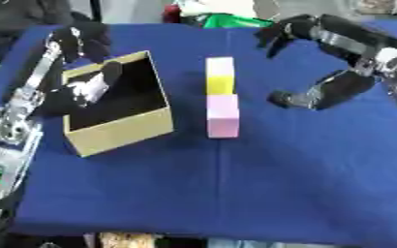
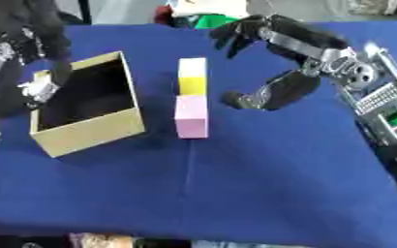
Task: Pick up objects on the table and place them in the box.
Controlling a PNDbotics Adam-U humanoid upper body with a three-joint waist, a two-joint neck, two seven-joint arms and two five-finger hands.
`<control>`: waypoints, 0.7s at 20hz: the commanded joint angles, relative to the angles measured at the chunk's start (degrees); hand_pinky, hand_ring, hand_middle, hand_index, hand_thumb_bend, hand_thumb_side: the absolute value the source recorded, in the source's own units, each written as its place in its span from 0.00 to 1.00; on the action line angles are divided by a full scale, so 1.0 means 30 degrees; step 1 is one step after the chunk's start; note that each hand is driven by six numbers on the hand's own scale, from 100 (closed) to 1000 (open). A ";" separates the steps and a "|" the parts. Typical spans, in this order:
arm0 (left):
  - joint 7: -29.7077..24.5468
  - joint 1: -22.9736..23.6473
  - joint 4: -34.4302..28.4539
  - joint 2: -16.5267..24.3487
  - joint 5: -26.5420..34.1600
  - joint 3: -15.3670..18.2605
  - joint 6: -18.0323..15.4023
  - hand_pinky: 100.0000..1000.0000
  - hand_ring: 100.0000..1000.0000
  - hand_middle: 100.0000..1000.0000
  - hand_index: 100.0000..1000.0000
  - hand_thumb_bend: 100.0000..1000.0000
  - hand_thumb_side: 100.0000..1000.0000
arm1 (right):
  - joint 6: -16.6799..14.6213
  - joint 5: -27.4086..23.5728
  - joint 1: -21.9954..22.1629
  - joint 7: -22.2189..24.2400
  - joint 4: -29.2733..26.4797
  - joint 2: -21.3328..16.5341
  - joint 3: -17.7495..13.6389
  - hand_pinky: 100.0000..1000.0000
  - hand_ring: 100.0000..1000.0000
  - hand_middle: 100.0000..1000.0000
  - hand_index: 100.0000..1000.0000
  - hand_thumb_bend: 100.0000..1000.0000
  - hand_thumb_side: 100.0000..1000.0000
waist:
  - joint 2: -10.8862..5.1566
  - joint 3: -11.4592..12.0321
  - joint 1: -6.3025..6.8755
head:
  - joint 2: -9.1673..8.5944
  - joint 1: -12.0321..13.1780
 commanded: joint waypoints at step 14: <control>0.0327 -0.0508 -0.0489 -0.0072 0.0282 0.0163 0.0130 0.60 0.62 0.62 0.82 0.32 0.54 | -0.0688 0.0888 -0.1713 0.2170 0.0844 0.0987 0.1440 0.78 0.75 0.76 0.93 0.34 0.30 | -0.0481 0.0302 0.0008 | -0.0005 -0.0585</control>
